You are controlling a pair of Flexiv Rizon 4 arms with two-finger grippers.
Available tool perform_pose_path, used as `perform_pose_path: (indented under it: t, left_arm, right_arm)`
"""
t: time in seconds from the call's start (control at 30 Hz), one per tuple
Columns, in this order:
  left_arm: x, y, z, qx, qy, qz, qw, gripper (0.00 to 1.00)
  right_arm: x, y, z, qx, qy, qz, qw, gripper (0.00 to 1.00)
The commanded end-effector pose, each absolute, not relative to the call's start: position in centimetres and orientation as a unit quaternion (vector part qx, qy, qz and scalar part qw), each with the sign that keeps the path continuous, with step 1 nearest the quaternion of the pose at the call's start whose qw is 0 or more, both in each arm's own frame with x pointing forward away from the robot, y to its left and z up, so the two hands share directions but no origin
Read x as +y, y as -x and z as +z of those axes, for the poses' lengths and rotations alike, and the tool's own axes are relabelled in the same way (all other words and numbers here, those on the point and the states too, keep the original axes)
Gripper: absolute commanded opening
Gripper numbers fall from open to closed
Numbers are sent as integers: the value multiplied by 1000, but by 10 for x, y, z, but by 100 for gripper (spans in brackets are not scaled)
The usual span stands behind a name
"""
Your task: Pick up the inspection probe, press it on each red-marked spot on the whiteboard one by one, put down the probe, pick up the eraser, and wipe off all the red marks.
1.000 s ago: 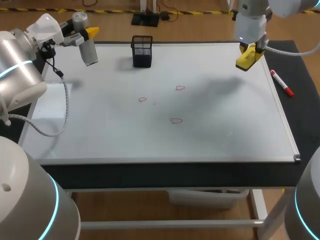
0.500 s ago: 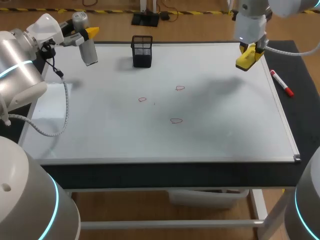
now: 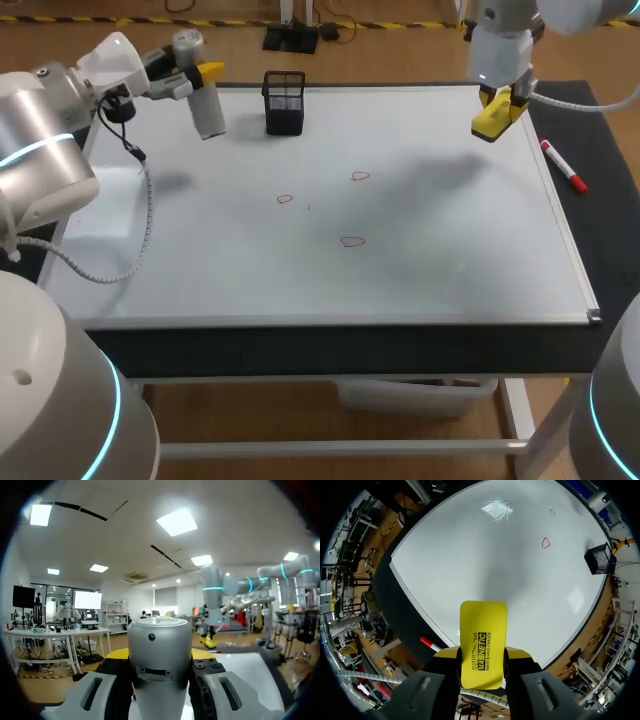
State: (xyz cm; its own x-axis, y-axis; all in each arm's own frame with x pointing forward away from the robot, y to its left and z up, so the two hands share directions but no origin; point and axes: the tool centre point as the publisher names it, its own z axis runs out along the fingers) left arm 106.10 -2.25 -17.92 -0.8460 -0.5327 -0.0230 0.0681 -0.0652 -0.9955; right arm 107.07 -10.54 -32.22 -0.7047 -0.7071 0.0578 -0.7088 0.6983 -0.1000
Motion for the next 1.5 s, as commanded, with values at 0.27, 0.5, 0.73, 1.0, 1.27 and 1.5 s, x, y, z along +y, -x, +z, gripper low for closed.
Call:
perform_pose_path:
  t: [0.27,0.5,0.73,1.0,1.27,1.5]
  left_arm:
    - [-61,-1022,-183,664,133,-721,148,0]
    - [-83,-999,-193,671,120,-723,111,0]
    - [-103,-983,-208,676,101,-725,83,0]
    - [-117,-980,-221,674,75,-732,69,0]
    - [-127,-989,-233,677,71,-731,52,0]
    - [-140,-993,-243,679,59,-731,34,0]
  right_arm:
    - [-106,-1070,-321,-921,-385,59,8,0]
    - [-106,-1070,-321,-921,-385,59,8,0]
    - [-106,-1070,-321,-921,-385,59,8,0]
    - [-106,-1070,-321,-921,-385,59,8,0]
    - [-106,-1070,-321,-921,-385,59,8,0]
    - [-106,-1070,-321,-921,-385,59,8,0]
